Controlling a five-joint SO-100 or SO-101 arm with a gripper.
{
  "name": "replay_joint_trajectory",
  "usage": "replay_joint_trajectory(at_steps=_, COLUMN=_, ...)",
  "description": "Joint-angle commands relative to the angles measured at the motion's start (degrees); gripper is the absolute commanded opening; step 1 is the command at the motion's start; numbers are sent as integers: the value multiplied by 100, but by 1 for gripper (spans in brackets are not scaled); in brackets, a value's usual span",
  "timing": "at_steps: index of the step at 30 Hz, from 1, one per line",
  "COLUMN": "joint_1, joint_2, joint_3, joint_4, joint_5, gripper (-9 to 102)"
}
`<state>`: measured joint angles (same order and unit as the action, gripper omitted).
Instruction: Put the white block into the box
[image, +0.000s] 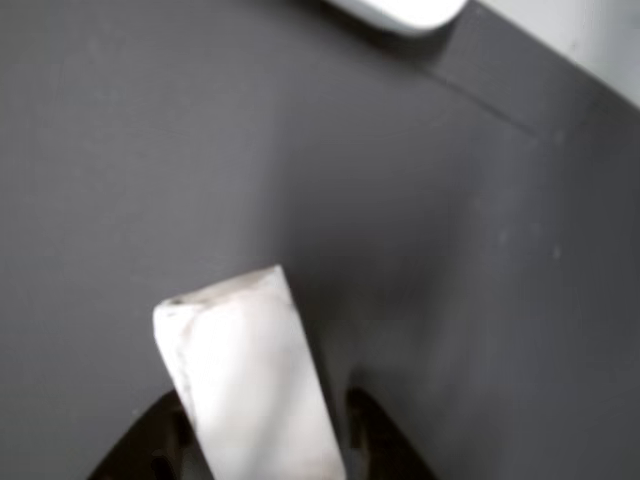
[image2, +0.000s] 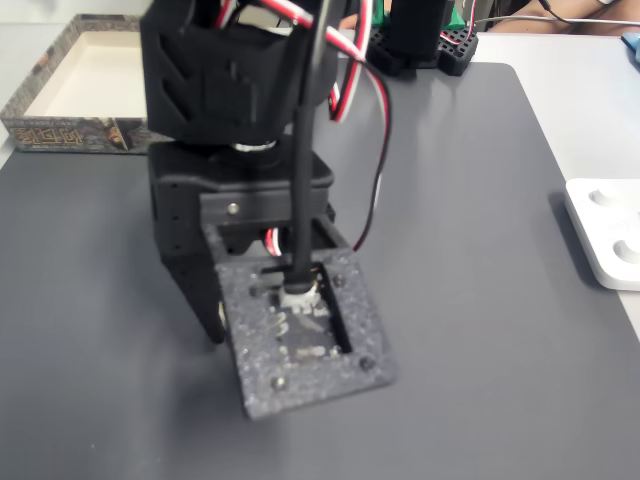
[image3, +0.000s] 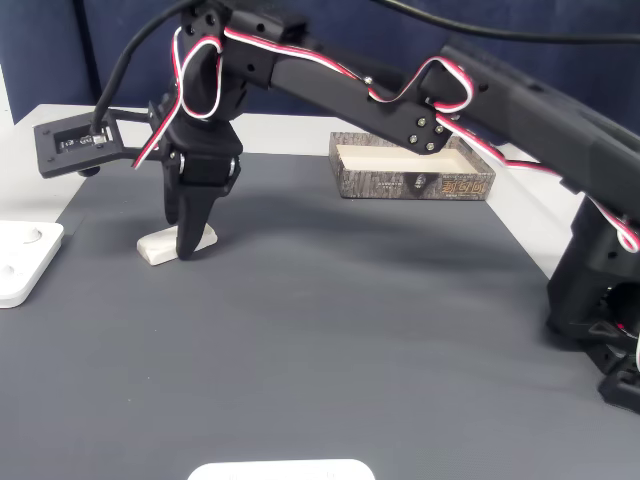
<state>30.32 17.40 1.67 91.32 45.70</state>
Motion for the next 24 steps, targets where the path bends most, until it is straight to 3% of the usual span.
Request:
replay_joint_trajectory(at_steps=1, joint_1=44, joint_2=62, joint_3=-466, joint_4=70, joint_5=-62, gripper=20)
replay_joint_trajectory(at_steps=24, joint_1=-9, joint_2=0, joint_3=-501, joint_4=264, joint_5=-97, gripper=15)
